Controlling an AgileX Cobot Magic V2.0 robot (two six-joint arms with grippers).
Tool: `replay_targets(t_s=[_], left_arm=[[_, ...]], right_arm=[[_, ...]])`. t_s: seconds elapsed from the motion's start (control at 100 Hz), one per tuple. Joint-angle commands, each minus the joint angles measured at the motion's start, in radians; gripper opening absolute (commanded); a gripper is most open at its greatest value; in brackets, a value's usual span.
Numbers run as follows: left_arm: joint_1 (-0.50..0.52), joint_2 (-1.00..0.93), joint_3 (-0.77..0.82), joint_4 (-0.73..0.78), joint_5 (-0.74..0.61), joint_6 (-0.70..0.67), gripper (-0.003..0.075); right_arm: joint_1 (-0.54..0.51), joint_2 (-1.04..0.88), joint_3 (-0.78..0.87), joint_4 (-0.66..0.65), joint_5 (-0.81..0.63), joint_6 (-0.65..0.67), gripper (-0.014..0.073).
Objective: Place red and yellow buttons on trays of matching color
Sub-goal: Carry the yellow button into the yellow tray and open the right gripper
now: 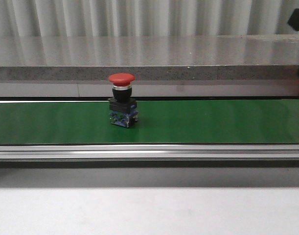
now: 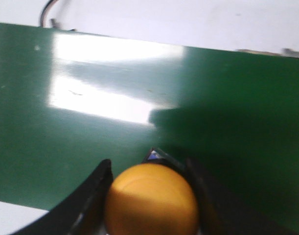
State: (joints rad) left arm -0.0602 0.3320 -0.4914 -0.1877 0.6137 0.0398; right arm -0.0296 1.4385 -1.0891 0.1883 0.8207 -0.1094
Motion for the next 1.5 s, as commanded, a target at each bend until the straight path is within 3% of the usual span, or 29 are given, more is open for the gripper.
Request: replay_targets(t_s=[0.0, 0.33, 0.52, 0.69, 1.37, 1.49], left_arm=[[-0.01, 0.008, -0.026, -0.015, -0.075, 0.004, -0.002], [-0.01, 0.008, -0.026, -0.015, -0.075, 0.004, -0.002], [-0.01, 0.008, -0.026, -0.015, -0.075, 0.004, -0.002], [-0.01, 0.008, -0.026, -0.015, -0.075, 0.004, -0.002], [-0.01, 0.008, -0.026, -0.015, -0.075, 0.004, -0.002], [-0.01, 0.008, -0.026, -0.015, -0.075, 0.004, -0.002]], right_arm=[[-0.07, -0.065, -0.036, -0.062, 0.006, 0.045, 0.0238], [-0.43, -0.139, -0.005, -0.071, -0.027, 0.172, 0.0238], [-0.536, -0.138, 0.066, -0.071, -0.146, 0.219, 0.0238], [-0.566, -0.108, 0.111, -0.07, -0.242, 0.239, 0.0238], [-0.566, 0.129, 0.112, -0.069, -0.289, 0.24, 0.0239], [-0.566, 0.137, 0.112, -0.069, -0.29, 0.24, 0.0295]])
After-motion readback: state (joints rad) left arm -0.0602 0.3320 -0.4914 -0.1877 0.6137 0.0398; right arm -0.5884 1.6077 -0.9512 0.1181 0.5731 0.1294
